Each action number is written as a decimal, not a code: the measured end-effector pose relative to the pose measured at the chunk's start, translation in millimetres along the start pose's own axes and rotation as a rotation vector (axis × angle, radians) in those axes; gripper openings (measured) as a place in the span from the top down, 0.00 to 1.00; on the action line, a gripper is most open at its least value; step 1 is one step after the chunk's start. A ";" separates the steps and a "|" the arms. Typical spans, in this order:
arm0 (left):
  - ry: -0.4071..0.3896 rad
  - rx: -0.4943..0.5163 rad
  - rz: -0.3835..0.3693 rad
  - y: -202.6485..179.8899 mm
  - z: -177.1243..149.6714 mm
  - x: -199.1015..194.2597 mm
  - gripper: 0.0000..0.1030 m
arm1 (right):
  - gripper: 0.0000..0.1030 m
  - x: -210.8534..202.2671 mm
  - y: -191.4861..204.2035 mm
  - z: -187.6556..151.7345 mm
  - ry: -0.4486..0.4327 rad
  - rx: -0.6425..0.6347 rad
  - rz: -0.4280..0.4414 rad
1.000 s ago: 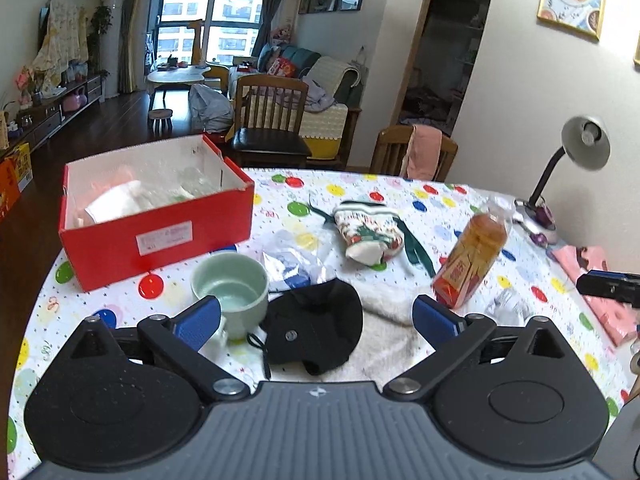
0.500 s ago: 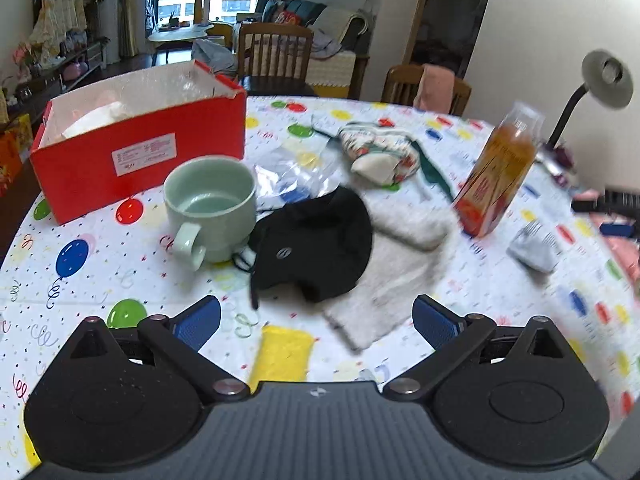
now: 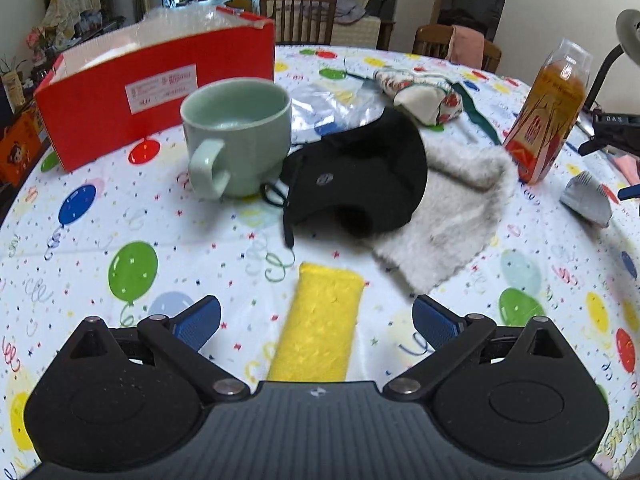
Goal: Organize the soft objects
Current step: 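Move both tools back to the table toward the yellow sponge and white packet, then grasp the yellow sponge with the left tool while the right tool grasps the white packet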
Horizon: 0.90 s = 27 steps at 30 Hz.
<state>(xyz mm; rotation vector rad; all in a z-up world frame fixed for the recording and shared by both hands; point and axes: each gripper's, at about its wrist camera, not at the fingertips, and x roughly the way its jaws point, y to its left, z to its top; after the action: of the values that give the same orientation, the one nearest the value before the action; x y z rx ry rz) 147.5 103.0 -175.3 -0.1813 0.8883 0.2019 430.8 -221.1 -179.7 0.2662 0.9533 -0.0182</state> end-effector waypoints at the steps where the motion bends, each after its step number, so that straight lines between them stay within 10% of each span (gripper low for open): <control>1: 0.007 -0.001 0.003 0.4 -1.7 2.4 0.00 | 0.00 5.1 -0.6 1.5 0.003 0.015 -0.023; 13: 0.048 0.001 0.017 2.7 -11.4 16.3 0.03 | 0.12 26.6 0.7 -2.8 0.093 0.095 -0.124; 27: 0.026 0.097 0.054 -16.4 -9.9 9.7 0.59 | 0.31 19.1 9.8 -6.5 0.083 0.001 -0.082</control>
<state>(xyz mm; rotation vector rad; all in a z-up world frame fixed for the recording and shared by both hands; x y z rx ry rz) 150.2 85.7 -187.9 -0.0701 0.9272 0.2071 437.9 -208.2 -196.6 0.2301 1.0466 -0.0833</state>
